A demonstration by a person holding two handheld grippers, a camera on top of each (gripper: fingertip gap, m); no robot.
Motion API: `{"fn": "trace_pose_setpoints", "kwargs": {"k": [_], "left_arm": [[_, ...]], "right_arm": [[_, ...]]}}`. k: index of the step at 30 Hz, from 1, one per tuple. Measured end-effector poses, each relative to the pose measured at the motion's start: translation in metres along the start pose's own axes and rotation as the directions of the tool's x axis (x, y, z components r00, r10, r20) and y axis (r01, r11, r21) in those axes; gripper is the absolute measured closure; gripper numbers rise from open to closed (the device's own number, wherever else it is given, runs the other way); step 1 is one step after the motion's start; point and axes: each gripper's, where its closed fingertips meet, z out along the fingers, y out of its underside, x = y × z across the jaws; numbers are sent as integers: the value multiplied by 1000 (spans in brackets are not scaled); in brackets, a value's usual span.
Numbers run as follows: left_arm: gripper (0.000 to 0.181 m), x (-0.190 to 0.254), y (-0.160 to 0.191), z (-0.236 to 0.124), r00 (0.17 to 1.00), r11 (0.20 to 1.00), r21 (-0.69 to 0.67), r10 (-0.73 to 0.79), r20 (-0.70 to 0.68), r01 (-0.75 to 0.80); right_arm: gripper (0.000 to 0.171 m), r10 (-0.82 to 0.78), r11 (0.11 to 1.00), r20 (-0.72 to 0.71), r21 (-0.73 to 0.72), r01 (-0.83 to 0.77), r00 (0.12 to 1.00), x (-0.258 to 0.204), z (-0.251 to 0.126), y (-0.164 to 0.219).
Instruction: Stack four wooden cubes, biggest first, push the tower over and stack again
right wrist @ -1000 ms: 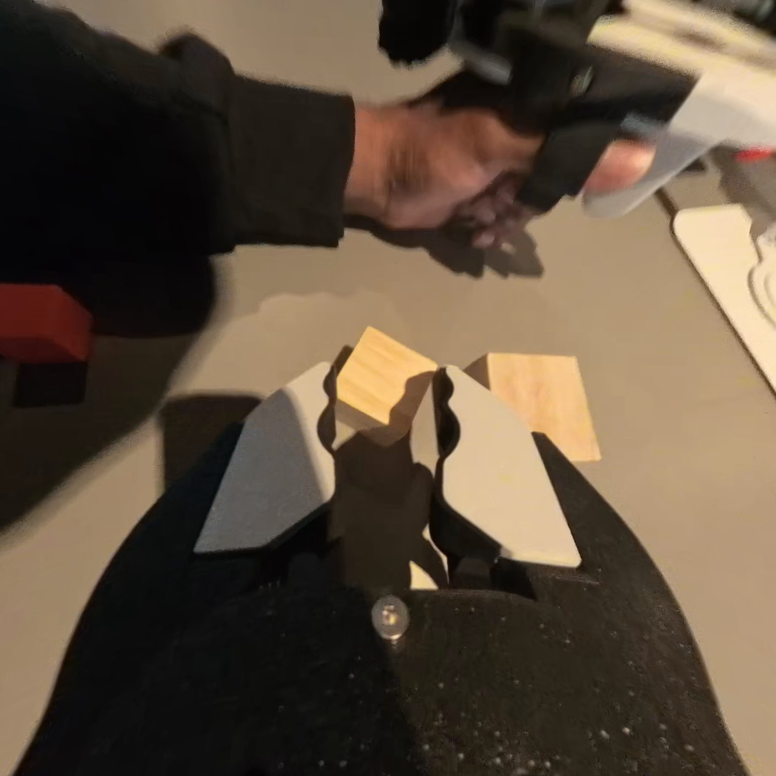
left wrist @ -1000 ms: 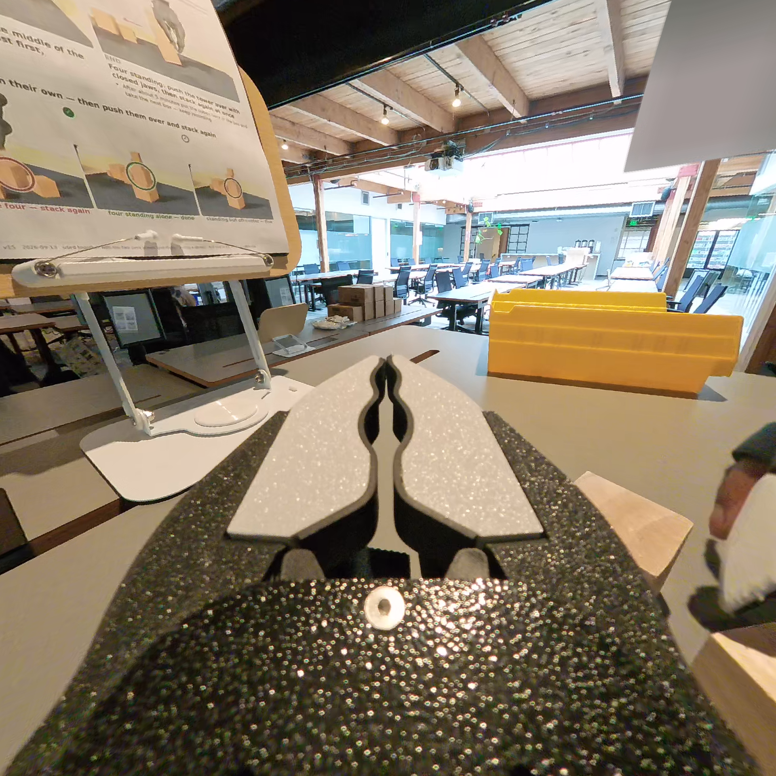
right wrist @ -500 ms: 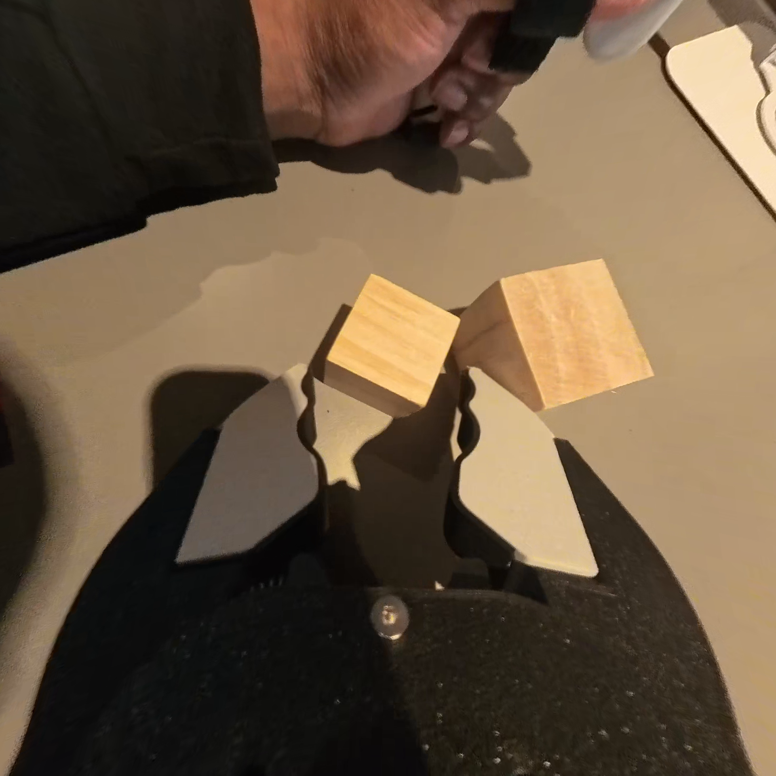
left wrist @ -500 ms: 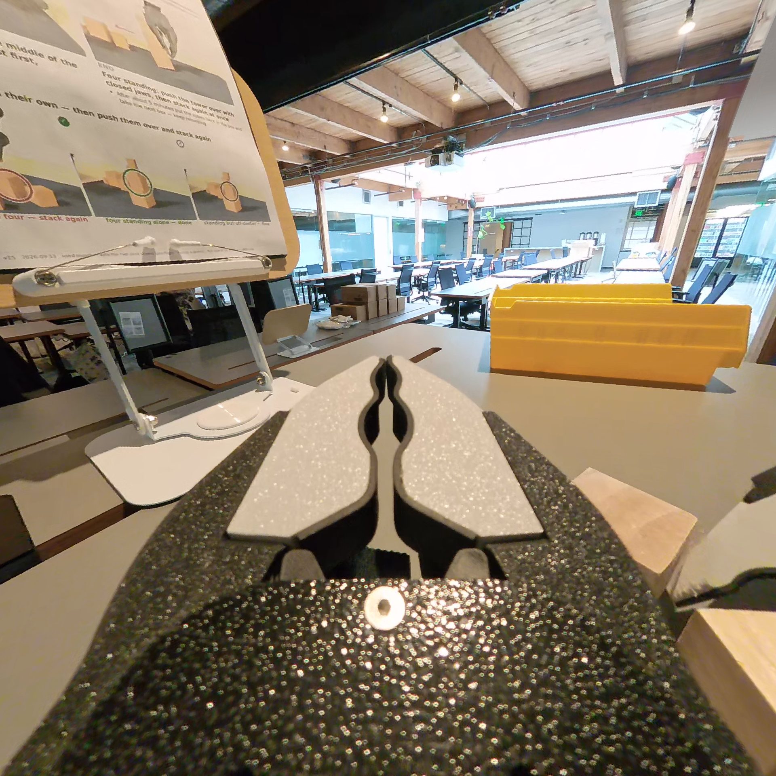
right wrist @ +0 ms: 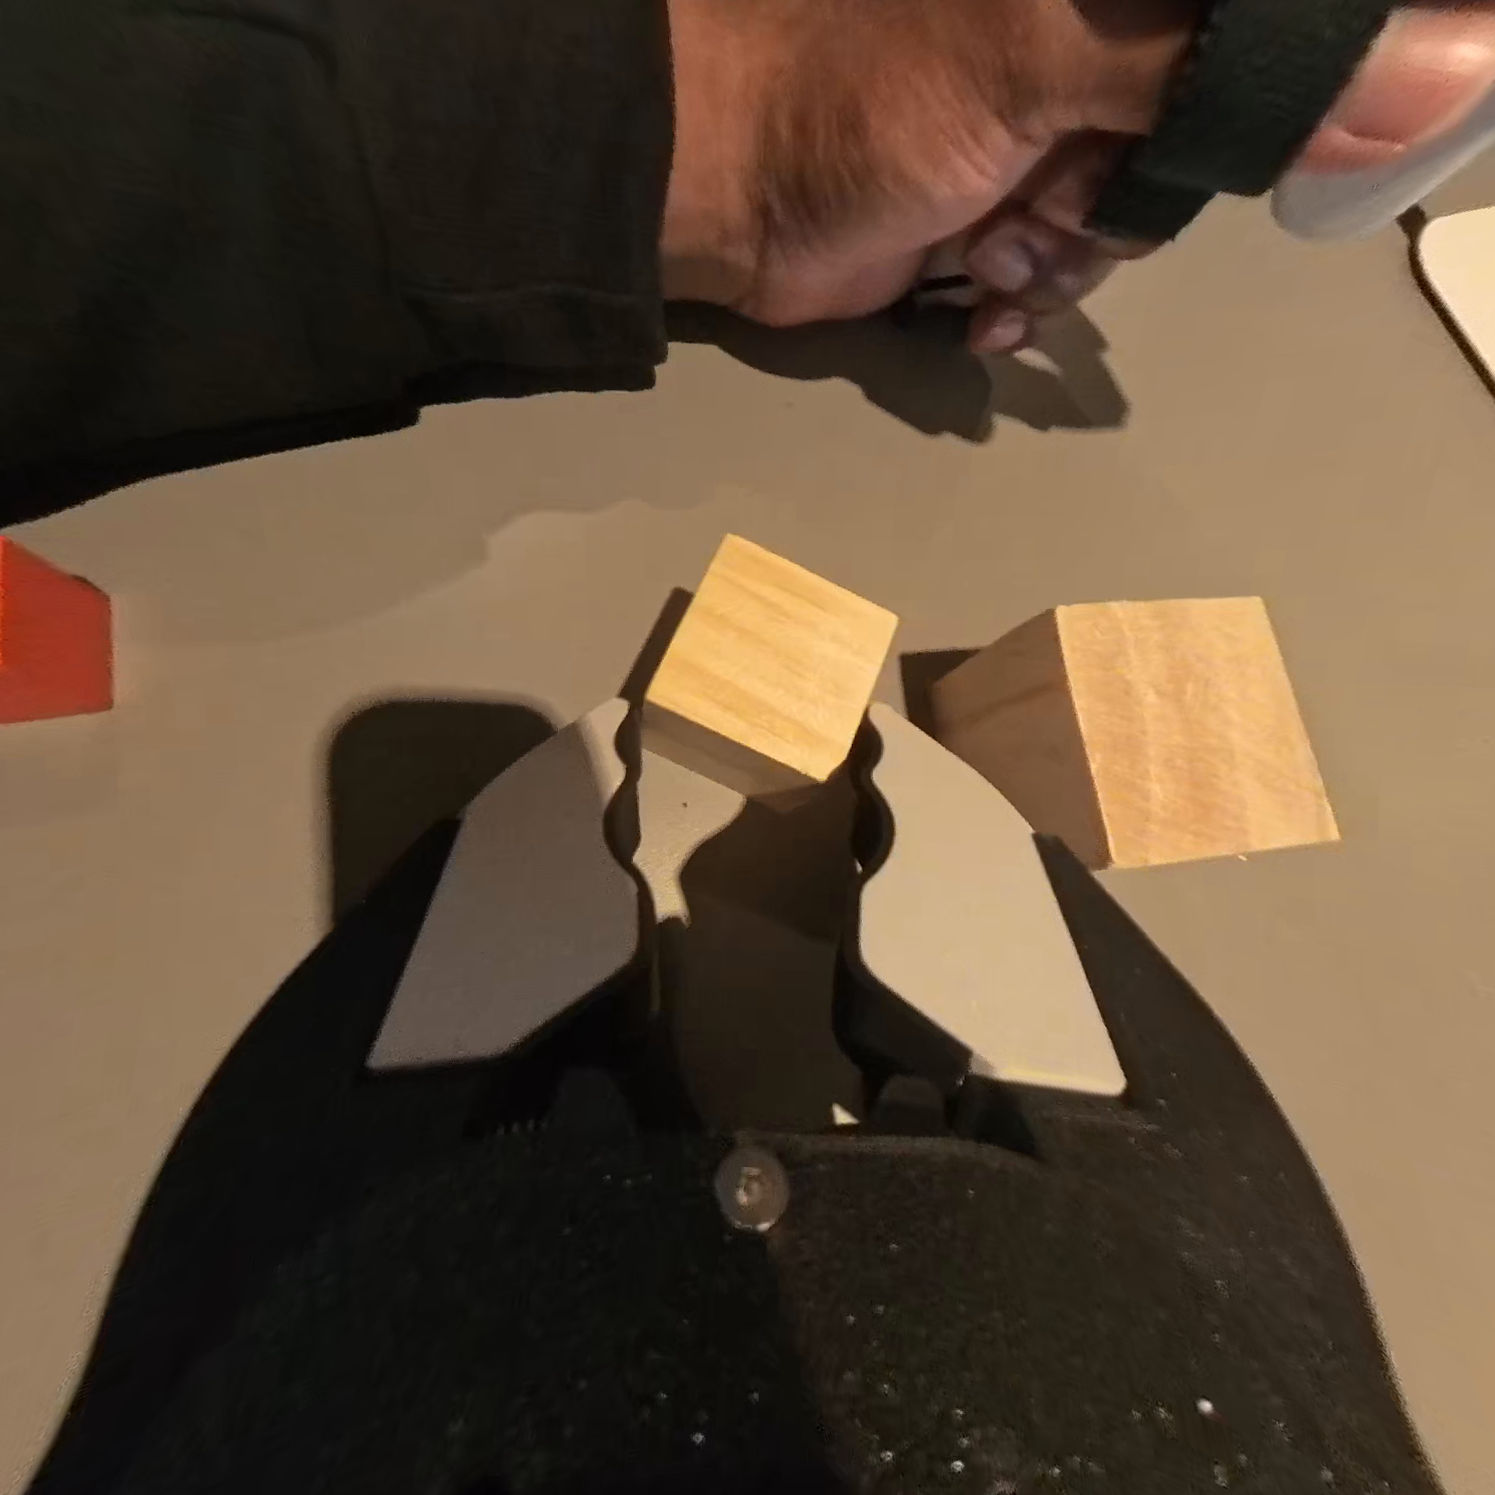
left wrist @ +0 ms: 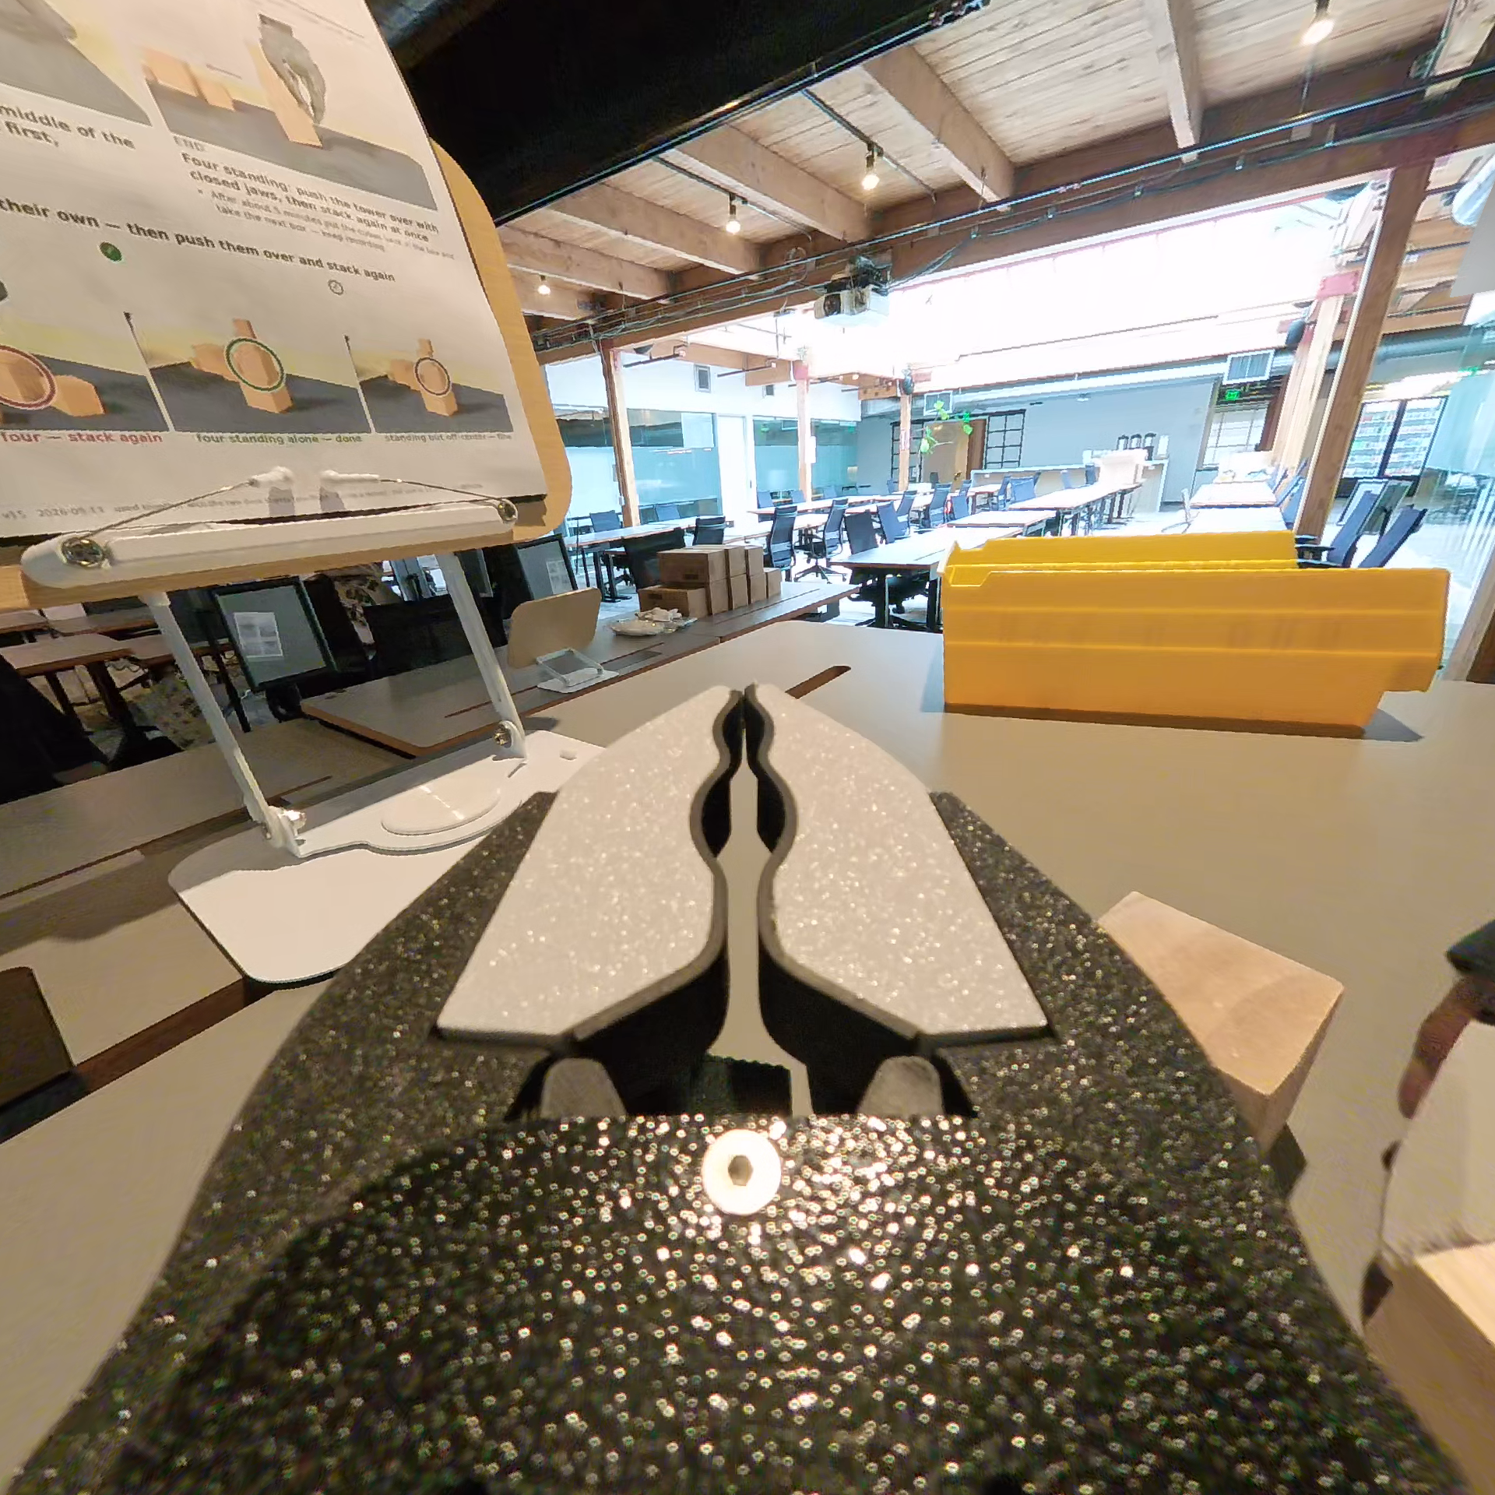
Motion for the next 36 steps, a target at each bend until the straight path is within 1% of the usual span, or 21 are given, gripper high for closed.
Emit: {"fn": "trace_pose_setpoints", "kwargs": {"k": [5, 9, 11, 12, 14, 16, 17, 19, 23, 25, 27, 31, 33, 36], "left_arm": [[181, 1, 0, 1, 1000, 1000, -3, 6, -3, -6], [181, 2, 1, 1, 1000, 1000, -7, 7, -7, -7], [181, 2, 1, 1, 1000, 1000, -7, 5, -7, -6], [181, 2, 1, 1, 1000, 1000, -6, 6, -8, -6], [181, 2, 1, 1, 1000, 1000, -6, 6, -8, -6], [181, 2, 1, 1, 1000, 1000, -8, 5, -8, -5], [181, 2, 1, 1, 1000, 1000, -9, 5, -9, -5], [181, 2, 1, 1, 1000, 1000, -10, 6, -9, -6], [181, 2, 2, 2, 1000, 1000, -18, 4, -10, -4], [181, 3, 3, 3, 1000, 1000, -21, 9, -11, -9], [181, 3, 3, 4, 1000, 1000, -25, 13, -12, -13], [181, 4, 4, 4, 1000, 1000, -27, 16, -13, -16], [181, 3, 3, 4, 1000, 1000, -24, 11, -13, -11], [181, 2, 2, 3, 1000, 1000, -17, 2, -10, -2]], "right_arm": [[121, -46, 999, 70, 18, 45, 996, -5, 0, -1], [121, -162, 986, 127, 64, 155, 979, -13, -4, -2], [121, -222, 973, 121, 88, 212, 968, -13, -7, -2], [118, -219, 974, 96, 77, 212, 971, -9, -8, -1], [103, -150, 988, 89, 40, 147, 985, -7, -8, 2], [99, -39, 999, 113, 24, 36, 993, -13, -8, 3], [99, -10, 1000, 99, 8, 10, 995, -14, -8, 4], [99, 10, 1000, 29, -21, -9, 1000, -10, -7, 7], [106, 50, 999, -70, -17, -51, 996, -1, -7, 6], [111, 63, 998, -83, -13, -64, 995, 3, -6, 5], [124, 54, 999, -64, -1, -54, 996, 2, -5, 3], [125, 1, 996, 29, 87, -3, 1000, -6, -9, -8], [125, -51, 987, 81, 158, 38, 995, -11, -14, -17], [126, -88, 970, 85, 236, 65, 993, -8, -24, -28]]}}
